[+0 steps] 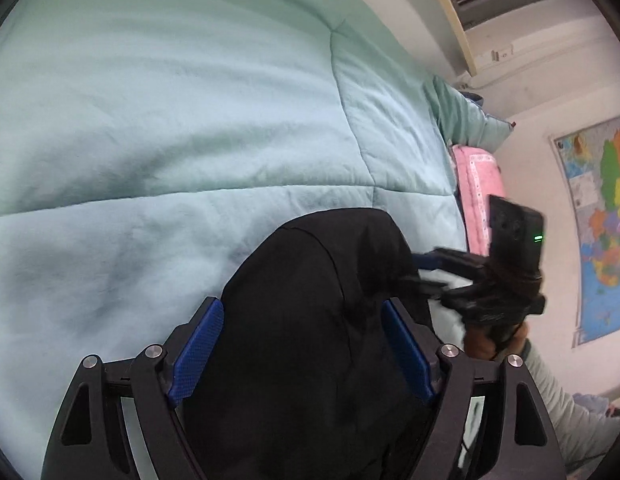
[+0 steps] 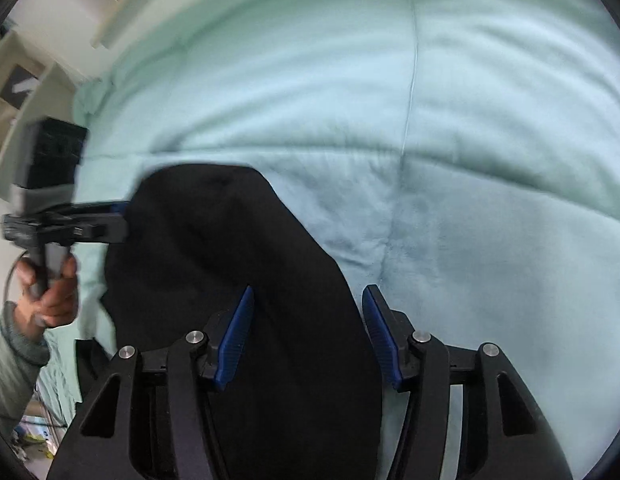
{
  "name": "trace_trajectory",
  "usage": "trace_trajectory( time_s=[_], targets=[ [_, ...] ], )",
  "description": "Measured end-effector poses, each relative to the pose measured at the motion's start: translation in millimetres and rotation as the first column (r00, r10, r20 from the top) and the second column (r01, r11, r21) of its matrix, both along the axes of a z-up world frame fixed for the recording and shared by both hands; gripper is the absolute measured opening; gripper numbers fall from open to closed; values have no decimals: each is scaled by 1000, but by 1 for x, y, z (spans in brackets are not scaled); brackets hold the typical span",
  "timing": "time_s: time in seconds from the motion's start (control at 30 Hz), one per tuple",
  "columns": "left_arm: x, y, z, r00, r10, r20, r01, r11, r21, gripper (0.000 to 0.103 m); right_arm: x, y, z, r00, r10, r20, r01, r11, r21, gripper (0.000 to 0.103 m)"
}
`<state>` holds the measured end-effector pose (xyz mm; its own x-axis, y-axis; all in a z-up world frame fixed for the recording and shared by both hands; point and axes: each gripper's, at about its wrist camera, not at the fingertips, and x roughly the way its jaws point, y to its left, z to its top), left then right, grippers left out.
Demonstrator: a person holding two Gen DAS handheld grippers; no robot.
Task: Fold large clothes
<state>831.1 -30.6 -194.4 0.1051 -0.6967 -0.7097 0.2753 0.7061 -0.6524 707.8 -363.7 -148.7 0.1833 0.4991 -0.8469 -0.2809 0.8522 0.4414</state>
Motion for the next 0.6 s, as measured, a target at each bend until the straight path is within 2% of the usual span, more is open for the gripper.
trace_trajectory(
  time_s=[0.03, 0.07, 0.1, 0.2, 0.3, 0.43, 0.6],
  targets=[
    [-3, -2, 1, 1000, -1, 16, 1, 1000, 8, 67, 3, 9, -1, 1000, 18, -9, -18, 1000, 1, 44],
    [-8, -3, 4, 999, -4, 50, 2, 999, 40, 30, 4, 19, 2, 999, 36, 14, -36, 999, -13, 33],
    [-15, -8, 10, 996, -9, 94, 1, 996, 84, 20, -3, 25, 9, 997, 53, 51, -52, 998, -32, 17],
    [-43, -10, 38, 983, -27, 180, 9, 995, 99, 19, -33, 25, 43, 986, 59, 158, -54, 998, -35, 13],
    [-88, -1, 81, 965, -43, 257, 24, 997, 77, 19, -79, 22, 87, 963, 60, 262, -53, 998, -32, 12],
    [-170, 4, 140, 931, -76, 358, 46, 995, 90, 19, -155, 35, 144, 923, 74, 378, -52, 996, -67, 12],
    [-265, 7, 180, 909, -81, 408, 41, 994, 105, 19, -261, 52, 189, 883, 85, 462, -32, 992, -122, 12]
  ],
)
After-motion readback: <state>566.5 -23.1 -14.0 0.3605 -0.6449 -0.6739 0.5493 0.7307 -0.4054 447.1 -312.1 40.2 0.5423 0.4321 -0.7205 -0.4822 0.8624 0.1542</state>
